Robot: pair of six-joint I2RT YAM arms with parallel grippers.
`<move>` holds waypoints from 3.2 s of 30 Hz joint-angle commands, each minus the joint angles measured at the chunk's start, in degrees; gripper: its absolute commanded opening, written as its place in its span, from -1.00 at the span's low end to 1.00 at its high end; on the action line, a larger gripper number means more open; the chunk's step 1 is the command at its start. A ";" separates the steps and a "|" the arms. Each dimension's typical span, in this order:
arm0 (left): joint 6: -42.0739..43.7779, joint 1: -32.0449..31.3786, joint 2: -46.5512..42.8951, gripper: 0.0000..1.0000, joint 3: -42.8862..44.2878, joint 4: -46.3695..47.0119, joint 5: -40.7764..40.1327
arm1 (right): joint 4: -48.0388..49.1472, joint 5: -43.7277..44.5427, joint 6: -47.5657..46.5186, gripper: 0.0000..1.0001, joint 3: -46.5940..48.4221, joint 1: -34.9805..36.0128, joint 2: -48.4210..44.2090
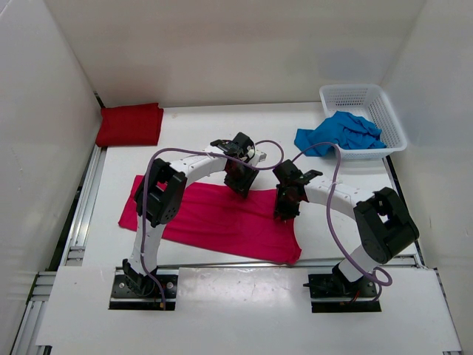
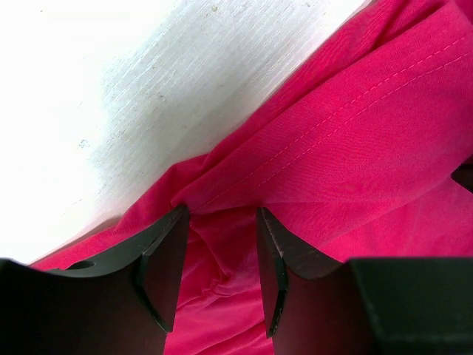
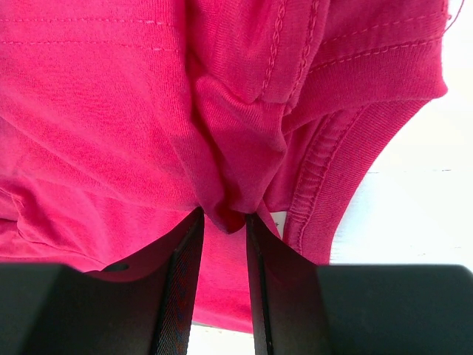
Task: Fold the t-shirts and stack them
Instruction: Fold the other side of the tshirt into a rectangle
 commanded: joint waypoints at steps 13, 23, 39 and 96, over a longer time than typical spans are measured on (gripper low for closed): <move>0.43 -0.61 -4.14 0.05 0.10 0.48 -0.84 | -1.23 0.72 -0.30 -0.31 1.34 0.07 -0.85; 0.43 -0.61 -4.67 0.05 0.10 0.48 -0.84 | -1.23 0.72 -0.30 -0.31 1.34 0.07 -0.85; 0.43 -1.14 -7.21 0.05 -1.12 0.48 -3.92 | -2.46 0.72 -1.34 -0.31 2.12 0.59 0.28; 0.43 -3.34 -0.88 -0.43 -0.07 1.00 0.21 | -0.44 4.86 -3.02 -0.22 2.74 1.12 -1.48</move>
